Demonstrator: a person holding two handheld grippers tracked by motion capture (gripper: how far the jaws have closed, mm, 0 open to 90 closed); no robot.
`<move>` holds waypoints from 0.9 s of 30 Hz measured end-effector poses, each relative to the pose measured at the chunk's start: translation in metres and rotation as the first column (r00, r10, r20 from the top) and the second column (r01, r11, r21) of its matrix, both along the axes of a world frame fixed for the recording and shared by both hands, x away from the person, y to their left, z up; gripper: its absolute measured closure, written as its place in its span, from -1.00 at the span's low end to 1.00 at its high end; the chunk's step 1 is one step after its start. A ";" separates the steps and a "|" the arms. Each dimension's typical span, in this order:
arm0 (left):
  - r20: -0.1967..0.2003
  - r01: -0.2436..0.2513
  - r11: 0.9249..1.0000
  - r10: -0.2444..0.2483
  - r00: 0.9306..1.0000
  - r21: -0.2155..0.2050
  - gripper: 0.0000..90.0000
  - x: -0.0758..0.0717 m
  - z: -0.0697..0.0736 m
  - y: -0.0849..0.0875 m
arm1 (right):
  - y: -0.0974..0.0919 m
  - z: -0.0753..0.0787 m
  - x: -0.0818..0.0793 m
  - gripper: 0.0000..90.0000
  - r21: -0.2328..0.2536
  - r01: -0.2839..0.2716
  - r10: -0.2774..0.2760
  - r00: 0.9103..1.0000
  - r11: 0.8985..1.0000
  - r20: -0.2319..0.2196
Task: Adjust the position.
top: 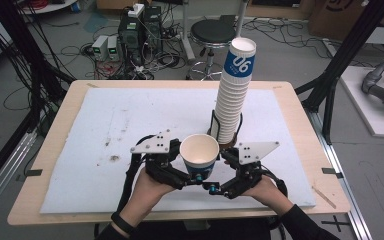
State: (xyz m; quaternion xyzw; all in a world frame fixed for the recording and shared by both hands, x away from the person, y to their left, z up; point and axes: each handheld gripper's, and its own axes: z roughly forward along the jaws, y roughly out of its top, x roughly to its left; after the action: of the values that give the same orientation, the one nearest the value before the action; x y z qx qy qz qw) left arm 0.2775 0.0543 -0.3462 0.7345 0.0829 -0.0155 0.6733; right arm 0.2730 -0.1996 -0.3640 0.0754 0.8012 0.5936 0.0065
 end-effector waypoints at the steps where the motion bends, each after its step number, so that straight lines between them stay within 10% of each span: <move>1: 0.003 0.001 1.000 -0.001 1.000 0.005 -0.44 0.000 0.000 -0.001 | 0.001 -0.001 -0.001 -0.57 -0.002 -0.004 0.004 1.000 1.000 -0.004; 27: 0.035 -0.014 1.000 0.015 0.999 -0.019 -0.66 -0.007 0.012 -0.003 | 0.003 -0.008 0.002 -0.33 0.045 -0.023 0.025 0.998 0.999 -0.055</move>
State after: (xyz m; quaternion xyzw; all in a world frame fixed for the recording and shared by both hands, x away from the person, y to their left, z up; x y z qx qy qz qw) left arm 0.2702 0.0517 -0.3343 0.7276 0.0762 0.0015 0.6817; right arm 0.2747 -0.1961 -0.3717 0.0824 0.7884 0.6091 -0.0245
